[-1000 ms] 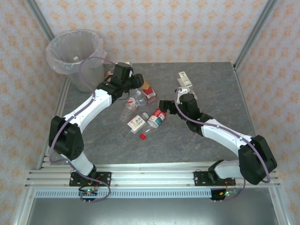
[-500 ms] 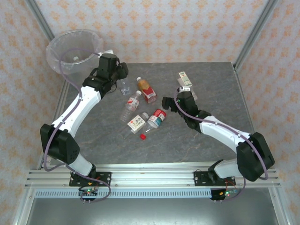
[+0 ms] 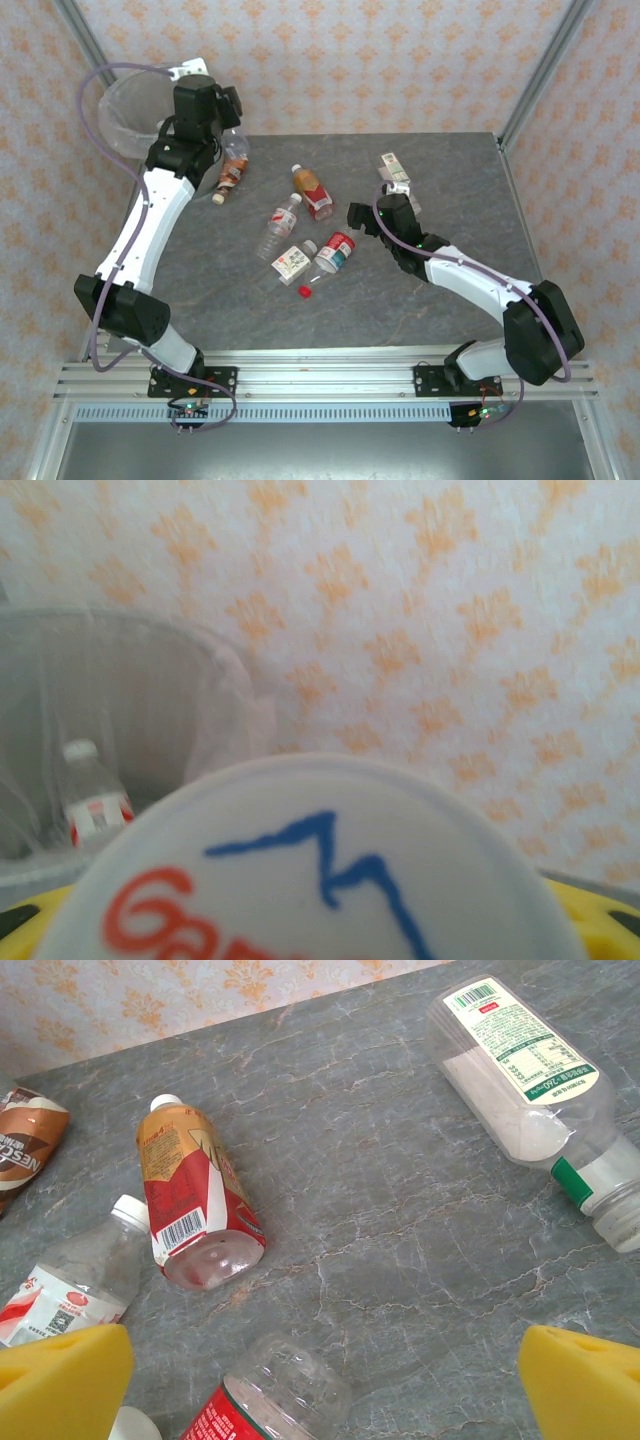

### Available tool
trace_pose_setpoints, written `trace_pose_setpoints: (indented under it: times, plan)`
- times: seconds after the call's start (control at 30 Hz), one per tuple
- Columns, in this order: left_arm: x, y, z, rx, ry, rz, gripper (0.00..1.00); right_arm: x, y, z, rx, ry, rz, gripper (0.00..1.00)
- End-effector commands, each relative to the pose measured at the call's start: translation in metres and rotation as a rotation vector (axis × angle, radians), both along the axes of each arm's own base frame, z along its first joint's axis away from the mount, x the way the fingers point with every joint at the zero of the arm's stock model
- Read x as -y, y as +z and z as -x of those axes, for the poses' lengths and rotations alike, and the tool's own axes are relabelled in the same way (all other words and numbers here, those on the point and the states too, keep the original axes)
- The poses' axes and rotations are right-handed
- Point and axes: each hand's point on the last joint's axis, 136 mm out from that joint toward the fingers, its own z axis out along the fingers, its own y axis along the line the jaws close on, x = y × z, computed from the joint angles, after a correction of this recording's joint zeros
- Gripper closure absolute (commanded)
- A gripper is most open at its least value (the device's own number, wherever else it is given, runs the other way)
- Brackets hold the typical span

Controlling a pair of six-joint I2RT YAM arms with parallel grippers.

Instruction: Put the plastic bottles in the bin

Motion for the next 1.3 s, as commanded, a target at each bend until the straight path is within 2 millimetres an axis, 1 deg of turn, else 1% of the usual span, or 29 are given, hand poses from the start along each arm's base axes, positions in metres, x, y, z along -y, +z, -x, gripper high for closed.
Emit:
trace_pose_setpoints:
  times: [0.0, 0.1, 0.27, 0.5, 0.53, 0.63, 0.7, 0.8, 0.9, 1.0, 1.13, 1.23, 1.27]
  plan:
    - [-0.021, 0.015, -0.008, 0.013, 0.046, -0.076, 0.47, 0.003, 0.011, -0.001, 0.010, -0.026, 0.006, 0.01]
    - [-0.039, 0.027, -0.017, 0.032, 0.074, -0.084, 0.47, 0.005, 0.011, 0.000, 0.014, -0.034, 0.013, 0.01]
    - [-0.076, 0.042, -0.030, 0.048, 0.167, -0.125, 0.47, 0.010, 0.012, 0.003, 0.013, -0.044, 0.021, 0.01]
    - [-0.121, 0.048, -0.051, 0.090, 0.302, -0.131, 0.47, 0.014, 0.012, 0.007, 0.013, -0.052, 0.023, 0.01]
    - [-0.128, 0.037, -0.061, 0.074, 0.332, -0.135, 0.47, 0.014, 0.013, 0.007, 0.012, -0.054, 0.023, 0.01]
    - [-0.150, 0.031, -0.072, 0.079, 0.412, -0.124, 0.47, 0.016, 0.013, 0.010, 0.009, -0.055, 0.027, 0.01]
    - [-0.159, 0.028, -0.079, 0.079, 0.440, -0.115, 0.47, 0.019, 0.013, 0.011, 0.008, -0.060, 0.035, 0.01]
    - [-0.168, 0.017, -0.091, 0.071, 0.462, -0.106, 0.47, 0.024, 0.011, 0.014, 0.008, -0.075, 0.045, 0.01]
    - [-0.169, -0.002, -0.103, 0.036, 0.458, -0.091, 0.47, 0.026, 0.009, 0.015, 0.009, -0.083, 0.051, 0.01]
    - [-0.169, -0.024, -0.109, -0.009, 0.451, -0.061, 0.47, 0.026, 0.008, 0.014, 0.005, -0.084, 0.053, 0.01]
    - [-0.158, -0.058, -0.116, -0.094, 0.384, 0.017, 0.47, 0.022, 0.010, 0.013, 0.004, -0.066, 0.054, 0.01]
    - [-0.152, -0.077, -0.117, -0.138, 0.357, 0.060, 0.47, 0.021, 0.010, 0.012, 0.001, -0.059, 0.066, 0.01]
    - [-0.150, -0.080, -0.117, -0.147, 0.350, 0.071, 0.47, 0.021, 0.010, 0.012, -0.001, -0.056, 0.071, 0.01]
